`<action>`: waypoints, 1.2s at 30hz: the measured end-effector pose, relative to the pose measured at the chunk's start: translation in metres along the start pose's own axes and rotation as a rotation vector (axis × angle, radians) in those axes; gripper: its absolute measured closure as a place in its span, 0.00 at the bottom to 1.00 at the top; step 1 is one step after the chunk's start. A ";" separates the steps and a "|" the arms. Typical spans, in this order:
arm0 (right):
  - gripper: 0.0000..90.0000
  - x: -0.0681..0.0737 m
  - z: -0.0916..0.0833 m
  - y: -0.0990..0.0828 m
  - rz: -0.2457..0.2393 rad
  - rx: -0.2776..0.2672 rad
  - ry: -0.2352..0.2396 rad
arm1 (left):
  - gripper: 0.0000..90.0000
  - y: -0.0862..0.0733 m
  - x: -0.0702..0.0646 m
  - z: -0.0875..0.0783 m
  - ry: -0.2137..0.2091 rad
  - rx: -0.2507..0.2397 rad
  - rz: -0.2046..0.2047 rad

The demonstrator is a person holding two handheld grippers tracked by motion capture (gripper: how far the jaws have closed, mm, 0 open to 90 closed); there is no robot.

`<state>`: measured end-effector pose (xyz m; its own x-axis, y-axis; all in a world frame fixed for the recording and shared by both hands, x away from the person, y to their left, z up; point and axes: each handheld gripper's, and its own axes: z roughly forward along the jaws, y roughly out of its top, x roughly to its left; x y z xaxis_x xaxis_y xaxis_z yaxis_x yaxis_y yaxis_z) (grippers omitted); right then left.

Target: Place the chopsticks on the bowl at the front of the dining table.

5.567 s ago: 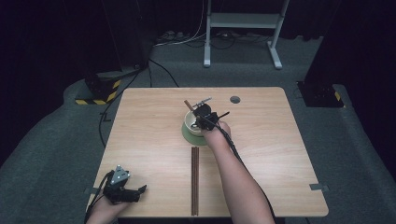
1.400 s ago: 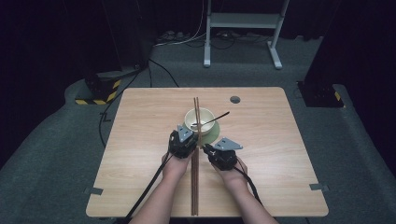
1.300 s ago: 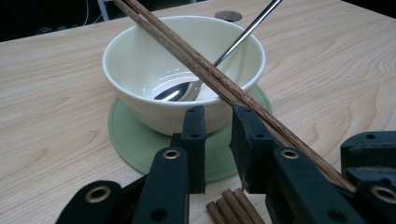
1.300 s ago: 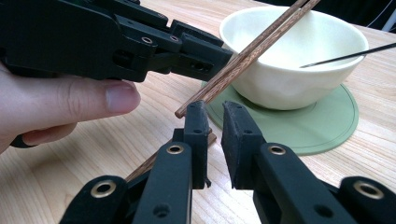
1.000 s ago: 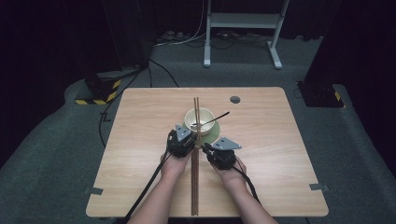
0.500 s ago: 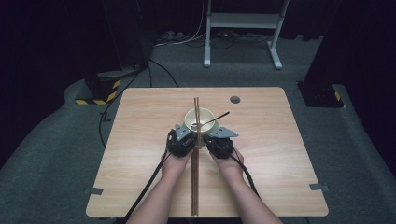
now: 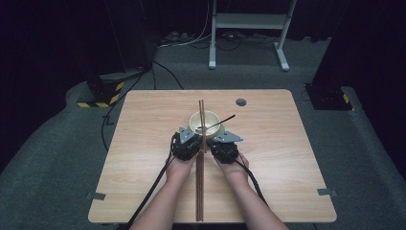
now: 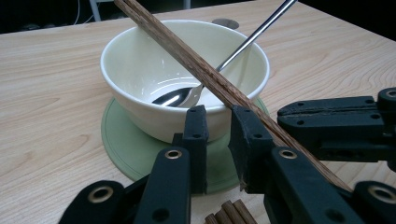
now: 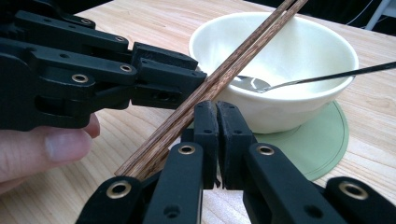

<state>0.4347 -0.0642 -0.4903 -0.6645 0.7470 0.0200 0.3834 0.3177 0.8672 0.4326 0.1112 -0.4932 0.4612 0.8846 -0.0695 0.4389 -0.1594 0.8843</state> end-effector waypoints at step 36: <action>0.96 0.000 0.004 0.001 0.011 -0.001 -0.001 | 0.86 0.000 0.002 0.000 -0.005 -0.007 0.007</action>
<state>0.4374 -0.0618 -0.4915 -0.6593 0.7513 0.0293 0.3903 0.3086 0.8674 0.4335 0.1125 -0.4930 0.4678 0.8814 -0.0656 0.4305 -0.1624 0.8879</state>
